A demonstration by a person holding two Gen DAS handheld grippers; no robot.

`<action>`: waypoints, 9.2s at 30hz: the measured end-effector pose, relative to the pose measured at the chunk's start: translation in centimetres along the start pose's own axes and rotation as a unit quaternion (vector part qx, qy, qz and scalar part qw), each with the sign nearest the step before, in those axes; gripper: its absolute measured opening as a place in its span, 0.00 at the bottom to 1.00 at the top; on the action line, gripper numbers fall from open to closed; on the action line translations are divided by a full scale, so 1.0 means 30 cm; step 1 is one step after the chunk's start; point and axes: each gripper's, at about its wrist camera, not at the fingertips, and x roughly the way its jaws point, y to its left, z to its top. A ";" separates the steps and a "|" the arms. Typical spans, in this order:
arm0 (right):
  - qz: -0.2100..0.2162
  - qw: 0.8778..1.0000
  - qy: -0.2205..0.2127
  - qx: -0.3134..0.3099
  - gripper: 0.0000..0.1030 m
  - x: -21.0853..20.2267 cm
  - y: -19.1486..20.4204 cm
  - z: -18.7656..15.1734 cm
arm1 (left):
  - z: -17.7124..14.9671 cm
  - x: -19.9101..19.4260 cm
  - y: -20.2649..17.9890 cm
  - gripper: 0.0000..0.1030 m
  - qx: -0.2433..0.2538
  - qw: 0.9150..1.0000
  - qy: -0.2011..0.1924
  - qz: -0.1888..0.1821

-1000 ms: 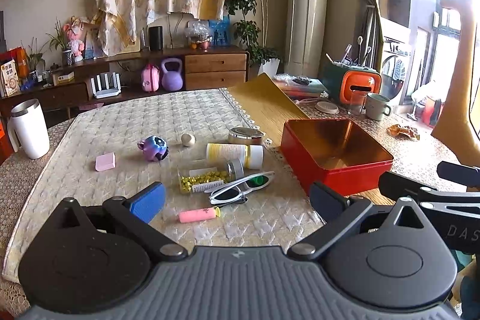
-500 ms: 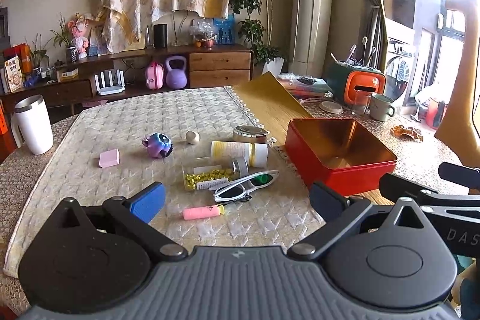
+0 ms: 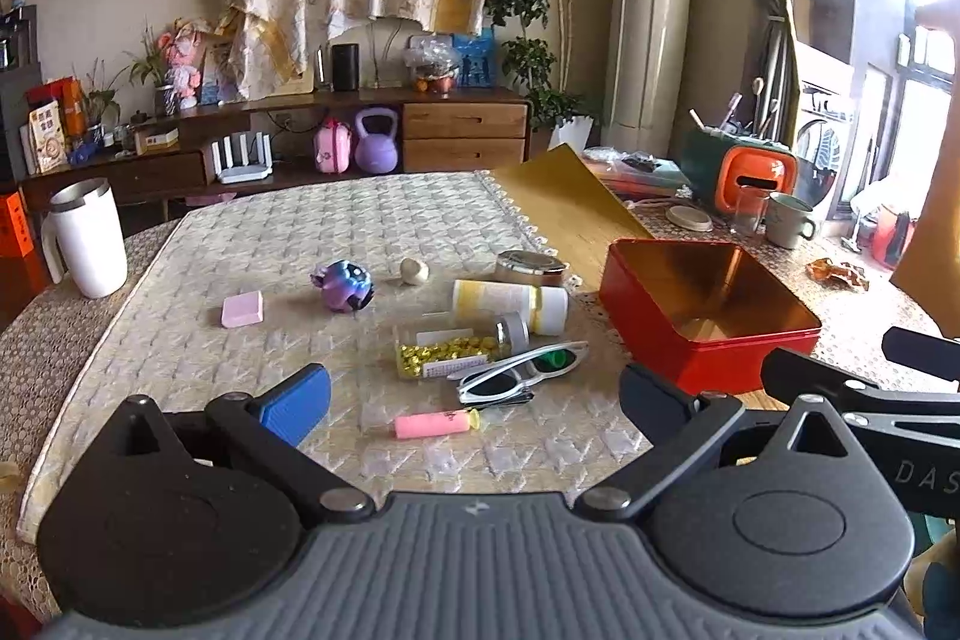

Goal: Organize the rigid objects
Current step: 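Move the left tool toward the pink sponge block on the cloth, then grasp the pink sponge block with the left tool while the right tool grasps the pink eraser, then carry the sponge block and eraser with both tools over the red box, then open both tools to drop the sponge block and eraser into the red box, then move the left tool toward the glass jar of gold candies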

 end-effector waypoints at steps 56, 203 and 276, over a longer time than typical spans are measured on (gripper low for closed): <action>0.108 0.970 0.210 -0.059 0.84 0.630 0.449 -0.115 | 0.106 0.886 0.700 1.00 -0.095 0.973 0.120 0.174; -0.009 0.971 0.229 -0.062 0.63 0.715 -0.422 0.145 | 0.373 0.957 -0.663 0.54 0.097 0.964 0.198 -0.146; 0.135 0.973 0.154 -0.109 1.00 0.380 0.119 0.058 | 0.195 0.496 0.188 0.81 0.003 0.991 0.125 -0.038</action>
